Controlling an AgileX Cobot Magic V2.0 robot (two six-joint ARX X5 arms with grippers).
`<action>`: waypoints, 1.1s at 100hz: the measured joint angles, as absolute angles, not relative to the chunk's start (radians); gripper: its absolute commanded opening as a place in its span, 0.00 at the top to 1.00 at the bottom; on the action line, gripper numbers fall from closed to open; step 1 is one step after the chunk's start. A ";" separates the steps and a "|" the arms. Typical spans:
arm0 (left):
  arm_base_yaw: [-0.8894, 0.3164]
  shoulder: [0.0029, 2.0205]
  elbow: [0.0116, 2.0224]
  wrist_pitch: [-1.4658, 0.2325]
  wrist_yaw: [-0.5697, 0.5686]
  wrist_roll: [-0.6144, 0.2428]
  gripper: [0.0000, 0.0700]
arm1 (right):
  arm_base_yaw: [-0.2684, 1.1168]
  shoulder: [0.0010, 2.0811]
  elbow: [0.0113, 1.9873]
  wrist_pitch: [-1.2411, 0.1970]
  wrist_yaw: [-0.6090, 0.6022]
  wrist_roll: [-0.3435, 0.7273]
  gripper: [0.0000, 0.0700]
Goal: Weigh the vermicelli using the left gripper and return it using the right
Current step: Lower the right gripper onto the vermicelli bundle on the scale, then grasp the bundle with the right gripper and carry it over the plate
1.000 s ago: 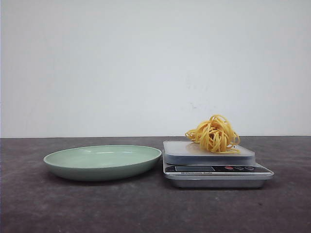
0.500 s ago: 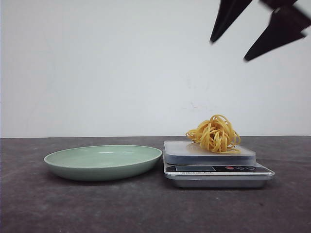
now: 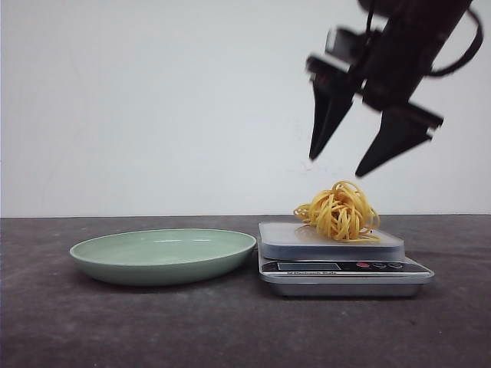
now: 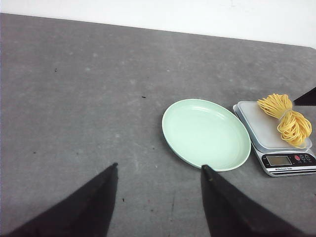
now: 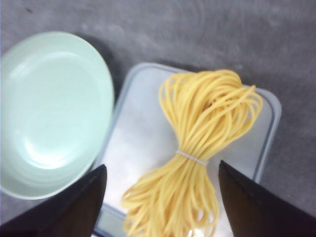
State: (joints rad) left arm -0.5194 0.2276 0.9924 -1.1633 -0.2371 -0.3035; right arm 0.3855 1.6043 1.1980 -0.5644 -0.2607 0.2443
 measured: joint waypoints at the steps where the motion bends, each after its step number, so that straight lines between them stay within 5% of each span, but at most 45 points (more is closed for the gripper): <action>1: -0.519 0.228 0.992 -1.163 -0.237 -0.303 0.56 | 0.385 1.609 1.198 -0.565 -0.261 0.244 0.37; 31: -0.519 0.228 0.992 -1.164 -0.237 -0.303 0.56 | 0.385 1.700 1.198 -0.553 -0.260 0.252 0.39; 36: -0.519 0.228 0.992 -1.164 -0.237 -0.303 0.56 | 0.385 1.707 1.198 -0.541 -0.260 0.257 0.55; 44: -0.519 0.228 0.992 -1.167 -0.237 -0.303 0.56 | 0.385 1.710 1.198 -0.528 -0.258 0.266 1.00; 110: -0.519 0.228 0.992 -1.183 -0.237 -0.303 0.56 | 0.453 1.710 1.377 -0.536 -0.355 0.273 0.99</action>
